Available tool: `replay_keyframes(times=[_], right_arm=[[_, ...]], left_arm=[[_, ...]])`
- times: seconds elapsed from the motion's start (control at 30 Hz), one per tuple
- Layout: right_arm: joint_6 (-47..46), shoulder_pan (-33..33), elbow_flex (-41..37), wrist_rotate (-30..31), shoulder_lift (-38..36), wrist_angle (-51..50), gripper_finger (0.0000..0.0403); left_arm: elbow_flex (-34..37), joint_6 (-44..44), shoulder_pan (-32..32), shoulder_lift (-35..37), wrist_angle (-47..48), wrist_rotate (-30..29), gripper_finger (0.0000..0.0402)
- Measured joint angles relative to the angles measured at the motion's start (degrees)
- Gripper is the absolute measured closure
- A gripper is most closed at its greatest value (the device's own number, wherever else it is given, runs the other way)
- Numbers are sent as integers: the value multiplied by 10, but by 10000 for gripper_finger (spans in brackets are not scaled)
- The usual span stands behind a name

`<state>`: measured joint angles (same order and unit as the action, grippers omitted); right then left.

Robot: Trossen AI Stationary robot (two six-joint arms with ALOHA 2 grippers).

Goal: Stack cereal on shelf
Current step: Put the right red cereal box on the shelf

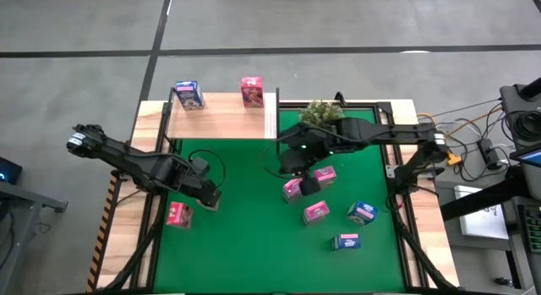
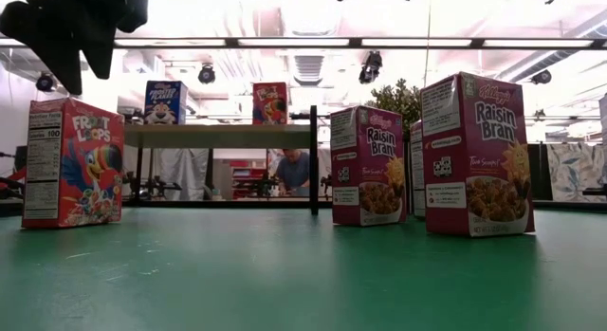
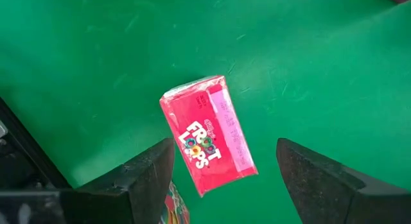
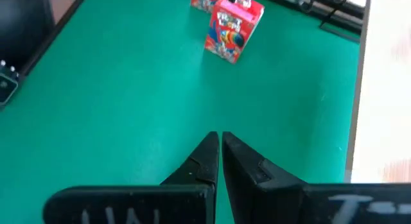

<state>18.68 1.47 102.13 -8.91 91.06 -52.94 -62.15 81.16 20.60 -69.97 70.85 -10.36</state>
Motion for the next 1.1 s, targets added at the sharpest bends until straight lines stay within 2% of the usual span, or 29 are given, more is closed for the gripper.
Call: replay_keyframes(times=[0.23,0.53,0.73,1.1], right_arm=[[-24,1,-149,0,-92,117,392],[-45,0,-279,0,-172,221,392],[-53,0,-321,0,-191,255,392],[-52,0,-338,0,-187,257,392]], left_arm=[[1,11,0,-5,1,-11,143],[7,19,0,-41,-1,-12,144],[7,19,0,-60,1,-12,144],[7,26,4,-94,10,-26,144]])
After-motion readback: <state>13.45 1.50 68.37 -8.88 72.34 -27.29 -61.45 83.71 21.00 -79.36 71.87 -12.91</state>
